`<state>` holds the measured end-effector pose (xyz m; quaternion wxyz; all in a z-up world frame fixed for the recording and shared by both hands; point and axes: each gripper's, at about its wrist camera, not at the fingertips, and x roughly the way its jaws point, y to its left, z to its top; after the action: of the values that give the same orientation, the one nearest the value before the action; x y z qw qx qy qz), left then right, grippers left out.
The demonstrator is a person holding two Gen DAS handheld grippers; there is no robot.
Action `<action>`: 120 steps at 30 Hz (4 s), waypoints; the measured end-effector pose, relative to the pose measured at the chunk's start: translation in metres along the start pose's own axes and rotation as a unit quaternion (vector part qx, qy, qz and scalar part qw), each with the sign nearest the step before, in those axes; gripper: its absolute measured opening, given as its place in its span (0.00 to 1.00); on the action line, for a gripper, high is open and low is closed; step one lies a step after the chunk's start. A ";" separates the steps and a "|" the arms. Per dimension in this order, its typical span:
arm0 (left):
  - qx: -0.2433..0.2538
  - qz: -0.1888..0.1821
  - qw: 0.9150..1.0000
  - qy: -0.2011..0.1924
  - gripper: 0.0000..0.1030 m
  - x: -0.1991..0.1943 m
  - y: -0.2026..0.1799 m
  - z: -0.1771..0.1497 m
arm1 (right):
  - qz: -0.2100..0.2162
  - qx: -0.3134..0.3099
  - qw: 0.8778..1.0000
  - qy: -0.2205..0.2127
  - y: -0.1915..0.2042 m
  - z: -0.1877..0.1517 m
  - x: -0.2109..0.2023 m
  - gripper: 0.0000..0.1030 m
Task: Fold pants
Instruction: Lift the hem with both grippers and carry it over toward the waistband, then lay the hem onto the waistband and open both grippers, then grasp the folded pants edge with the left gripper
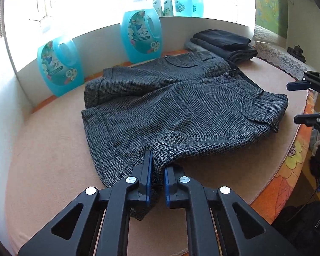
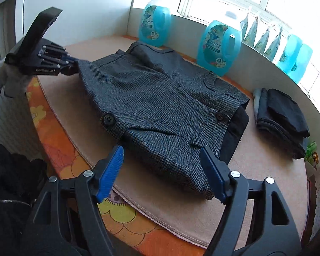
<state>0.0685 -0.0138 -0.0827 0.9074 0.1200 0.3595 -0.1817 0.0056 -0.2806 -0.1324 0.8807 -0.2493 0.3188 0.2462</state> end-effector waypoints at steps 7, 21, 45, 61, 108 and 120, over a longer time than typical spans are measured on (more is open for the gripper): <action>-0.015 -0.002 1.000 -0.012 0.08 -0.002 0.005 0.009 | -0.037 -0.025 0.998 0.040 0.002 0.003 0.034 0.47; -0.030 0.054 0.987 -0.151 0.07 -0.068 0.027 0.072 | -0.148 0.033 0.983 -0.103 -0.031 0.096 -0.047 0.12; -0.054 0.097 0.980 -0.166 0.03 0.039 0.114 0.231 | -0.215 0.019 0.976 -0.040 -0.169 0.229 0.105 0.11; -0.122 -0.009 0.992 0.034 0.45 0.202 0.167 0.181 | -0.174 0.014 0.977 0.119 -0.201 0.181 0.289 0.11; -0.089 0.087 0.991 -0.058 0.48 0.129 0.181 0.177 | -0.121 0.311 0.942 0.039 -0.259 0.102 0.144 0.70; -0.087 0.024 0.996 0.004 0.59 0.103 0.157 0.096 | 0.011 0.386 0.920 0.064 -0.239 0.044 0.155 0.10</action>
<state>0.2615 0.0699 -0.0722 0.9170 0.0500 0.3745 -0.1280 0.2706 -0.3923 -0.1414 0.8833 0.0984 0.4479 0.0972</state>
